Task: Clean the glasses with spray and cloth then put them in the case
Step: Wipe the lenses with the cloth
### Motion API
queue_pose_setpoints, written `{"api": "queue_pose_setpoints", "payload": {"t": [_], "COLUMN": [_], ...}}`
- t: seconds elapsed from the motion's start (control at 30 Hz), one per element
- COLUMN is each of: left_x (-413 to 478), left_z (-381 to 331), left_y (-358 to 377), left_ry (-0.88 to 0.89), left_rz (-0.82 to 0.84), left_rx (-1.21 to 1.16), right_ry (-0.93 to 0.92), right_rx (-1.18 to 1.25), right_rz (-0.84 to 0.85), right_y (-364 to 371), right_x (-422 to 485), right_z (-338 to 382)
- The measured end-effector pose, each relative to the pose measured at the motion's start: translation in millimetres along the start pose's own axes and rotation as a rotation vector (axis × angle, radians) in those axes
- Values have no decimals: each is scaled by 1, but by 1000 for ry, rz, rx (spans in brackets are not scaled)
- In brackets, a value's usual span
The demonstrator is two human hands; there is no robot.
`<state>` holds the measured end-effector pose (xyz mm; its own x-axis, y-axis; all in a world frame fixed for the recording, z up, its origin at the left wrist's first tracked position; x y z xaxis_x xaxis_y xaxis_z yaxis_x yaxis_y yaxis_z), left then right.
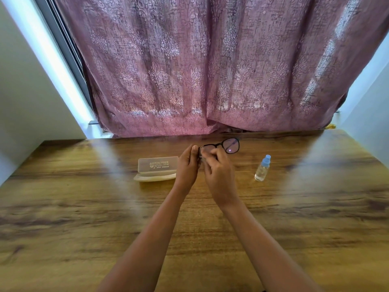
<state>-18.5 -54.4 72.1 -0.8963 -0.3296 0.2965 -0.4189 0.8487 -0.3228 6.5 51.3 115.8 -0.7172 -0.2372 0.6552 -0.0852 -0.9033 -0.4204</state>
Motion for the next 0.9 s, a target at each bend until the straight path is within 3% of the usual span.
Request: {"api": "queue_pose_setpoints", "payload": {"t": [0.13, 0.3, 0.37, 0.67, 0.9], "left_x": [2, 4, 5, 9, 9], "left_z": [5, 20, 23, 15, 19], "left_y": [-4, -11, -13, -6, -4], "left_ry": [-33, -129, -154, -153, -141], "left_rz": [-13, -61, -87, -95, -67], "left_rx": [-86, -181, -222, -221, -244], "right_ry": [88, 166, 186, 62, 13], "right_rx": [48, 263, 224, 32, 19], "right_rz": [-136, -461, -504, -287, -176], "right_y": [-29, -74, -85, -49, -33], "right_x": [13, 19, 19, 14, 12], "right_z": [-14, -23, -28, -20, -18]}}
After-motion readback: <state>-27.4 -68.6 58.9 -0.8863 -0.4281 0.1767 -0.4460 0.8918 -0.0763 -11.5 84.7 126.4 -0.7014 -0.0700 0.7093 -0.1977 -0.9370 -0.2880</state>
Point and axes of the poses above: each hand's wrist, its own x-axis towards the middle knuckle, its own y-axis out of the palm, z = x × y, the point moved 8 cm from there along x, towards the middle knuckle, and after that the axes turned 15 degrees about x, right-handed, at the moved point
